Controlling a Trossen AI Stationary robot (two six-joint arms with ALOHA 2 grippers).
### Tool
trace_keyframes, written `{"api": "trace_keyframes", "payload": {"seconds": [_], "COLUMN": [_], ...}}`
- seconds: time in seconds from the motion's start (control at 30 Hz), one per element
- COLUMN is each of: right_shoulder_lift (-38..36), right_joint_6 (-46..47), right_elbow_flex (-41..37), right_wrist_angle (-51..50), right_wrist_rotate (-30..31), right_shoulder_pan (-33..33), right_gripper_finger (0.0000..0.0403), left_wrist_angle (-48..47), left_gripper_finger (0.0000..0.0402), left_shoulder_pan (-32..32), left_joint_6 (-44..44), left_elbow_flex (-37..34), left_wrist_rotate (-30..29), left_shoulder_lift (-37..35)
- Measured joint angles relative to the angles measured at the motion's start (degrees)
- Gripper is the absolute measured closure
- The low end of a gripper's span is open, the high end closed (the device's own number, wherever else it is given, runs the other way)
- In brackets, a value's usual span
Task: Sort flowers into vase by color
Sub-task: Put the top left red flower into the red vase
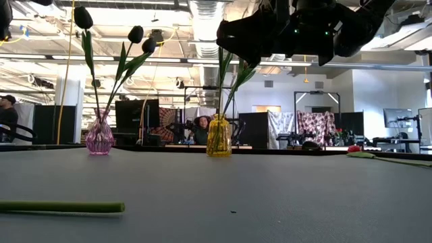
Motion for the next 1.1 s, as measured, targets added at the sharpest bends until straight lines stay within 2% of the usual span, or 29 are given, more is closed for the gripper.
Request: {"api": "trace_keyframes", "payload": {"seconds": [0.37,0.77,0.93,1.1], "right_shoulder_lift": [0.0,0.0,0.0,0.0], "right_joint_6": [2.42,4.67,4.94,4.94], "right_elbow_flex": [0.01,0.01,-0.01,0.01], "right_wrist_angle": [0.01,0.47,0.47,0.54], "right_wrist_rotate": [0.0,0.0,1.09,1.97], "right_shoulder_pan": [0.01,0.0,0.0,-0.53], "right_gripper_finger": [0.0148,0.0148,0.0148,0.0148], "left_wrist_angle": [-12.13,-15.86,-14.95,-15.41], "left_gripper_finger": [0.0401,0.0401,0.0401,0.0376], "left_shoulder_pan": [0.01,0.01,0.01,0.04], "left_joint_6": [3.39,2.97,1.24,-1.89], "left_elbow_flex": [0.0,0.0,0.03,0.55], "left_wrist_rotate": [-0.87,-0.9,-2.94,-3.5], "left_shoulder_lift": [0.02,0.02,0.02,-0.01]}}
